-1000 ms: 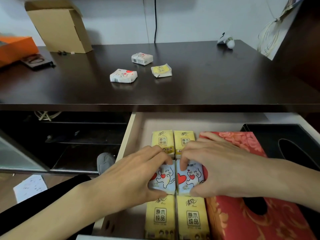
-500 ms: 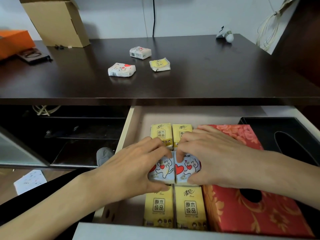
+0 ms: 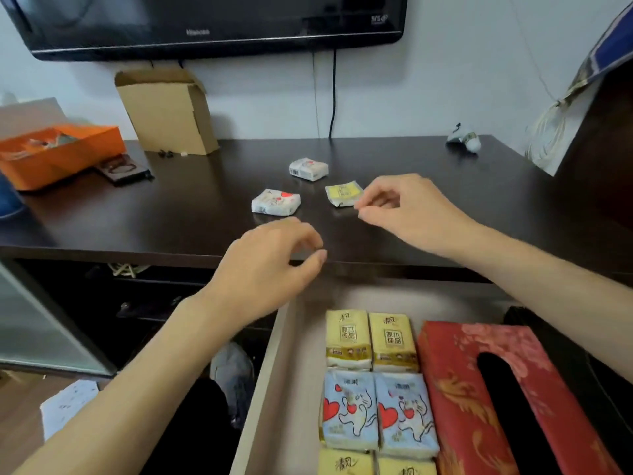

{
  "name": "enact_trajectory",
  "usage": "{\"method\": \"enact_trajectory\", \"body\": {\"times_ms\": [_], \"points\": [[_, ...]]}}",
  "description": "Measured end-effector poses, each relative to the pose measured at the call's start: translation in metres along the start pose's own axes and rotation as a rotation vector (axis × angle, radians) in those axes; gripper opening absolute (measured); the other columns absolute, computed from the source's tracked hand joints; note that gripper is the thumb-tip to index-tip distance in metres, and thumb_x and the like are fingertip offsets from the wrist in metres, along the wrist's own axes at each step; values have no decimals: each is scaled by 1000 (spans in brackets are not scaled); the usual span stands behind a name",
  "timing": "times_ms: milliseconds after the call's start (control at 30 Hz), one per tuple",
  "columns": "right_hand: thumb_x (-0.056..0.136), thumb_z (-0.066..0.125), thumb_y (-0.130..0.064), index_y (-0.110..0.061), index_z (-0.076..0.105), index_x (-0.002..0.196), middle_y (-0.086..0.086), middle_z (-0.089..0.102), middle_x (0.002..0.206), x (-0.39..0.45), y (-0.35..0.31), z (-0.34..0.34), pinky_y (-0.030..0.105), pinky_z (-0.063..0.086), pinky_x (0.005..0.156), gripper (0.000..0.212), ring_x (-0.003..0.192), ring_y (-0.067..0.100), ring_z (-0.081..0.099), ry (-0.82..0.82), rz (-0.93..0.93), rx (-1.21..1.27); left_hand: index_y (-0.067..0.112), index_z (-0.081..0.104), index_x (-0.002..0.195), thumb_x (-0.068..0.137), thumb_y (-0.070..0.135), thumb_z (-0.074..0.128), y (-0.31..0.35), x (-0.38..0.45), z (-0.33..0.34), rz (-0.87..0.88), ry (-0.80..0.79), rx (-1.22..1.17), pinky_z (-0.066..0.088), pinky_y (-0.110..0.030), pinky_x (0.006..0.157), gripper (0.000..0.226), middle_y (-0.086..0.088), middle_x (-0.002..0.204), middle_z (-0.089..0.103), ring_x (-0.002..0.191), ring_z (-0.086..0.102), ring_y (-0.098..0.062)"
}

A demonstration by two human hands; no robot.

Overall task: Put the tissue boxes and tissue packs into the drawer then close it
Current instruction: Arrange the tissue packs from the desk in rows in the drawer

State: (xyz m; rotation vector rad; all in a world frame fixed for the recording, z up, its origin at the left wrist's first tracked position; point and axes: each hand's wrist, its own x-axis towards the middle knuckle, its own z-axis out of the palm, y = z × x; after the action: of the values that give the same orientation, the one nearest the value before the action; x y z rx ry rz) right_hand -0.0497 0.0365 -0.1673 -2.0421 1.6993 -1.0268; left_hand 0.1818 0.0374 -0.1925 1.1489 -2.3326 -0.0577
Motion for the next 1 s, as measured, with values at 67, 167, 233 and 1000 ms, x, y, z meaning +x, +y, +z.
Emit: {"method": "enact_trajectory", "body": {"times_ms": [67, 167, 233, 1000], "points": [[89, 68, -20, -23, 76, 107, -4, 75, 105, 38, 10, 10, 30, 51, 86, 20, 98, 13, 67, 14, 43, -77, 32, 66, 105, 86, 43, 55, -17, 25, 4, -77, 96, -28, 51, -39, 86, 25, 14, 109, 63, 107, 58, -10], [93, 61, -18, -17, 65, 132, 7, 63, 134, 76, 24, 27, 38, 47, 97, 39, 121, 28, 58, -105, 82, -284, 24, 54, 134, 90, 37, 55, -41, 53, 19, -183, 86, 11, 44, -39, 101, 46, 3, 141, 48, 131, 43, -18], [93, 58, -21, -13, 64, 131, 13, 62, 133, 84, 32, 35, 46, 47, 99, 39, 122, 35, 56, -188, 99, -354, 19, 42, 145, 93, 39, 53, -51, 60, 32, -239, 4, 49, 36, -39, 109, 57, -1, 154, 35, 143, 28, -20], [92, 63, -41, -20, 71, 111, -4, 69, 117, 138, 20, 39, 39, 51, 93, 29, 108, 17, 61, -60, 111, -118, 32, 57, 77, 75, 50, 66, -67, 64, 38, -331, -19, -151, 44, -28, 69, 21, 12, 104, 60, 94, 58, -15]]}}
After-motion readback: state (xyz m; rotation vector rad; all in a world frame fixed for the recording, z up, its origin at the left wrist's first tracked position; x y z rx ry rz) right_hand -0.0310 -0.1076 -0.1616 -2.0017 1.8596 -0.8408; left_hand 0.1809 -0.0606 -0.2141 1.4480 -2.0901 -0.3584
